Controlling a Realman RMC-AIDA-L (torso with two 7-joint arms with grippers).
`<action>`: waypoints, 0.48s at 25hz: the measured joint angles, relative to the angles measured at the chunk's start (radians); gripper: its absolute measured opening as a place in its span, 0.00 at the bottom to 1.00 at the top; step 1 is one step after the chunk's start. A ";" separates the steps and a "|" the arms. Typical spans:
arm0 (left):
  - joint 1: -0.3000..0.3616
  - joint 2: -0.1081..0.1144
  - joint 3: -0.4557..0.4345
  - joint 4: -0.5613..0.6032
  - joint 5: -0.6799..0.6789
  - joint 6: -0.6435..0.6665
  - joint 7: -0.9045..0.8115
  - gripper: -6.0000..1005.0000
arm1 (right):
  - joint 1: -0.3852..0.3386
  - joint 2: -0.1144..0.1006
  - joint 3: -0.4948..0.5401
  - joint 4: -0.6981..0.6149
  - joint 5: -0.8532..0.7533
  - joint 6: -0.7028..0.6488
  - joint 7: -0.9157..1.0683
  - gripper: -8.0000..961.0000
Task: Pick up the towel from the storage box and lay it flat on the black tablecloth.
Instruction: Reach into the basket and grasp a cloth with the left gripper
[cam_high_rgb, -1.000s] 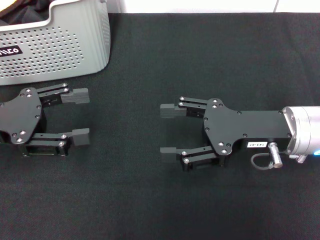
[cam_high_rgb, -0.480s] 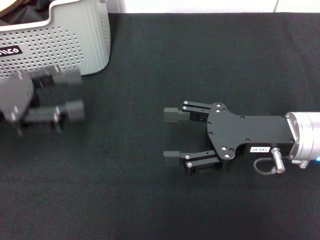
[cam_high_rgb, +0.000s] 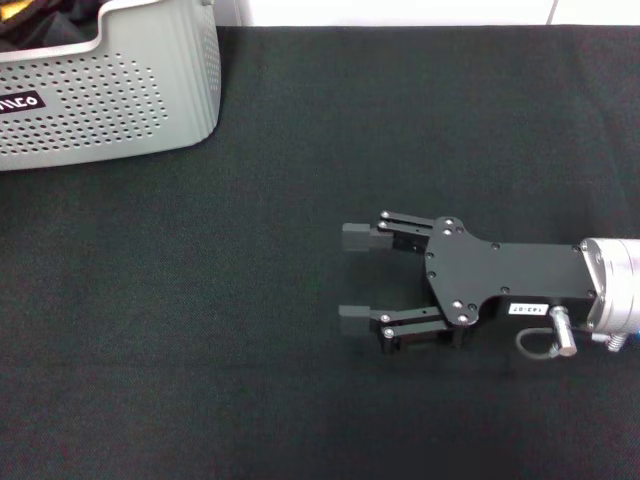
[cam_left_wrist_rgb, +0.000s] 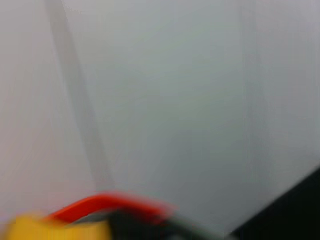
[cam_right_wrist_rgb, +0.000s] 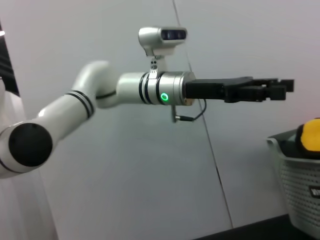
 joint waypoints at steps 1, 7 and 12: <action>-0.002 -0.010 0.001 0.056 0.066 -0.044 -0.035 0.79 | -0.005 0.000 0.000 0.000 0.002 -0.001 -0.003 0.91; -0.043 -0.016 0.044 0.134 0.329 -0.166 -0.222 0.79 | -0.023 0.001 0.002 0.000 0.007 -0.020 -0.010 0.91; -0.088 -0.018 0.047 0.118 0.481 -0.207 -0.289 0.79 | -0.020 0.001 0.001 0.000 0.006 -0.027 -0.010 0.91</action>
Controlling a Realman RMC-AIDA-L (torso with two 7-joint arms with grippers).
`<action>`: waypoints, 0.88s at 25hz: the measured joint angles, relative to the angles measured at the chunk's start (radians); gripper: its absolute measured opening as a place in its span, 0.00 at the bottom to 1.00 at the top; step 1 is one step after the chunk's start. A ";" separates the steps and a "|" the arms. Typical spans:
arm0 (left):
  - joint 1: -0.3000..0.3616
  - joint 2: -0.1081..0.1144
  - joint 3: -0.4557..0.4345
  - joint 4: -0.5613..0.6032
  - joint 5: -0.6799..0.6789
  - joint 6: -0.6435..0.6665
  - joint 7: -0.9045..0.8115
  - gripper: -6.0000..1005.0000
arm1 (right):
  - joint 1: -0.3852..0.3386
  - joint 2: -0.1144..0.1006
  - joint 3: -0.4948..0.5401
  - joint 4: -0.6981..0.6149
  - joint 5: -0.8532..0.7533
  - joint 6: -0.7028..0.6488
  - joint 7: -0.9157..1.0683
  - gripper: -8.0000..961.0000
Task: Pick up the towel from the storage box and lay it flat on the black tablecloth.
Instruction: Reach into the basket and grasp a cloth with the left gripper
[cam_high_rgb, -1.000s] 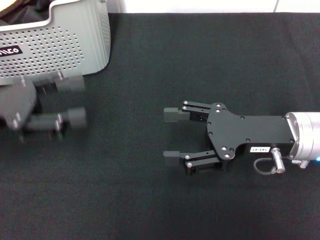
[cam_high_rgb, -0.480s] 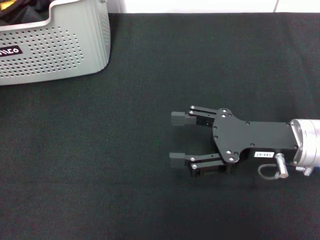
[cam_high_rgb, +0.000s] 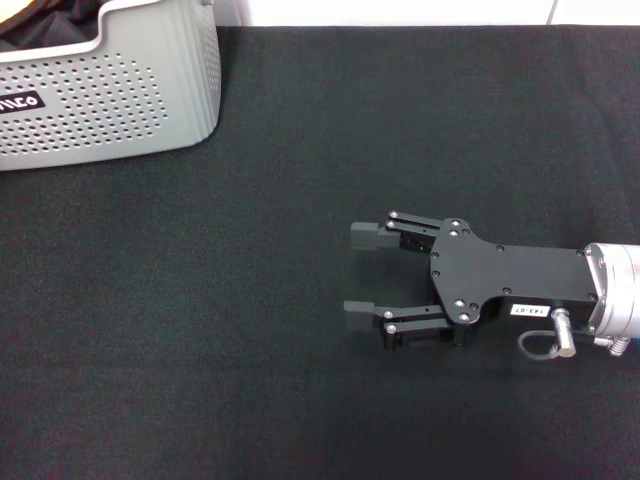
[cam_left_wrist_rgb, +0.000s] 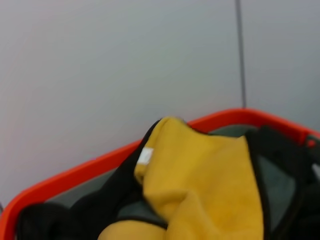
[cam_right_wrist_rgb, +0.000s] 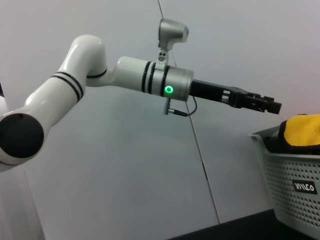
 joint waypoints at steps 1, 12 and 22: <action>-0.010 0.000 0.001 -0.008 0.023 -0.005 -0.013 0.79 | 0.000 0.000 0.000 0.000 -0.001 0.000 0.000 0.91; -0.094 0.003 0.016 -0.111 0.180 -0.055 -0.047 0.79 | -0.009 0.001 -0.009 0.000 -0.005 -0.021 -0.002 0.91; -0.117 0.006 0.027 -0.135 0.243 -0.080 -0.073 0.78 | -0.037 0.001 -0.003 0.000 -0.003 -0.021 -0.012 0.91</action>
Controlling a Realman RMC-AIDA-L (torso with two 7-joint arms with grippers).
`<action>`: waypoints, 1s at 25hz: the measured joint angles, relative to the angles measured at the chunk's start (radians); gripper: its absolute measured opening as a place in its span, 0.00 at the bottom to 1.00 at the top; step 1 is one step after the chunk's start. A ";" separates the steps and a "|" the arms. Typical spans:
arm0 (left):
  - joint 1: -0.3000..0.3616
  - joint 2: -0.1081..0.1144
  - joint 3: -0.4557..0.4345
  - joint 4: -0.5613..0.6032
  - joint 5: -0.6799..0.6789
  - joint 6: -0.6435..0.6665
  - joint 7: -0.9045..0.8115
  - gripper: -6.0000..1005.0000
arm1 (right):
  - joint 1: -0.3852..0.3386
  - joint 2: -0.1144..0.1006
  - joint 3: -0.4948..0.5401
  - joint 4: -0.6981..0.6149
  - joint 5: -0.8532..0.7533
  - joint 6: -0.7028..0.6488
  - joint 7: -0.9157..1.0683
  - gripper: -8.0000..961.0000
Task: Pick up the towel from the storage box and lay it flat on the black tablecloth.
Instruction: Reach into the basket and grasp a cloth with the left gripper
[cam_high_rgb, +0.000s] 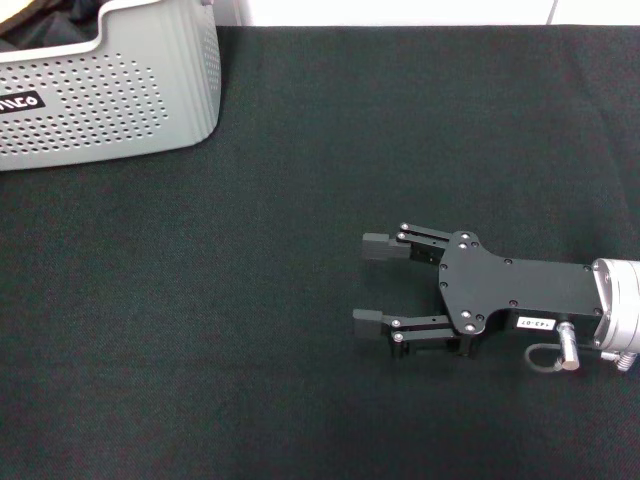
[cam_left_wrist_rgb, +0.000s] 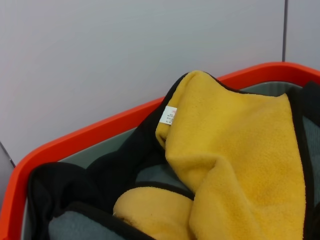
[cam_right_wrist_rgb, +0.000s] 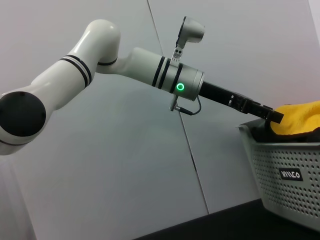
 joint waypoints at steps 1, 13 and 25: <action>-0.001 0.000 0.000 -0.001 0.000 0.000 -0.001 0.78 | 0.000 0.000 0.000 0.000 -0.001 0.000 -0.001 0.91; -0.018 0.008 -0.001 -0.061 0.001 0.000 -0.016 0.77 | -0.002 0.000 -0.002 0.006 0.001 0.000 -0.010 0.91; -0.018 0.009 0.001 -0.055 -0.010 0.008 -0.021 0.56 | -0.003 0.000 0.001 0.012 0.005 0.001 -0.012 0.91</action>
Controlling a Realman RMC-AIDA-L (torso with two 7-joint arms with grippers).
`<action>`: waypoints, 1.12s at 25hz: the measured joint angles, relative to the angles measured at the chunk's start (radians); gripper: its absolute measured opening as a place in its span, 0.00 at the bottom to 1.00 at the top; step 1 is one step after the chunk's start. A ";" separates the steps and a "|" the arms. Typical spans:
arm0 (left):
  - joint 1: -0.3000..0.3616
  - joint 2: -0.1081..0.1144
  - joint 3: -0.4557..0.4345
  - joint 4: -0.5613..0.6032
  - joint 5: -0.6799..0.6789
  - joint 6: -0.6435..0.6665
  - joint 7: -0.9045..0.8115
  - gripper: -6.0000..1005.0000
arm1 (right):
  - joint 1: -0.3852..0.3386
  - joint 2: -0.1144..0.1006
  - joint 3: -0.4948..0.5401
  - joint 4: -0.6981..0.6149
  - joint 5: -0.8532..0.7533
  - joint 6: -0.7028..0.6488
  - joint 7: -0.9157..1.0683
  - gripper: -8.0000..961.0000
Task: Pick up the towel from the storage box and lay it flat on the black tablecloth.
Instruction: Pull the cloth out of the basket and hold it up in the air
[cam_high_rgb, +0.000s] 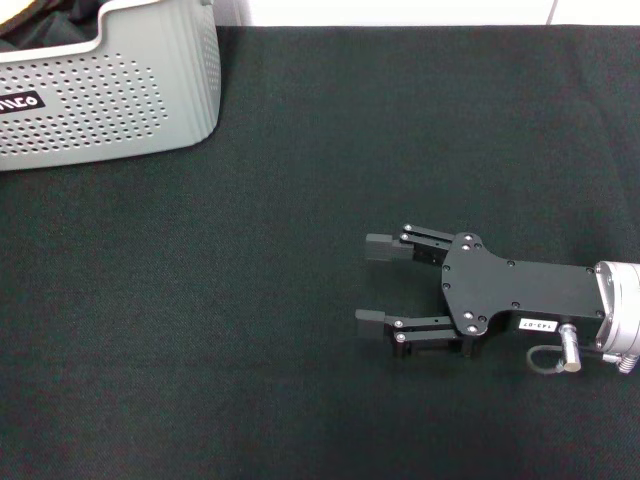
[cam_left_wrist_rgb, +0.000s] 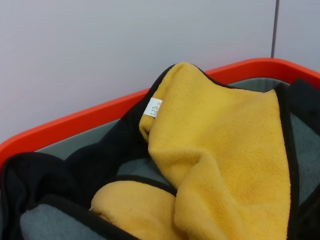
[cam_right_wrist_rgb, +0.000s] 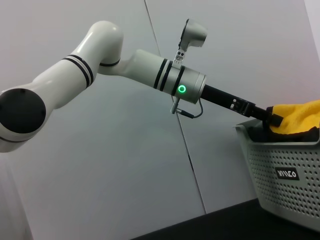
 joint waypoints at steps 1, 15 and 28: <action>0.000 0.000 0.000 0.000 0.000 0.000 0.001 0.52 | 0.000 0.000 0.000 0.000 0.000 0.000 0.000 0.91; 0.083 0.013 0.009 0.102 -0.314 0.032 0.013 0.07 | 0.000 0.000 0.002 0.000 0.002 -0.002 -0.041 0.91; 0.180 0.048 -0.028 0.148 -1.079 0.279 0.018 0.01 | -0.017 0.002 -0.009 -0.104 -0.001 -0.314 -0.345 0.90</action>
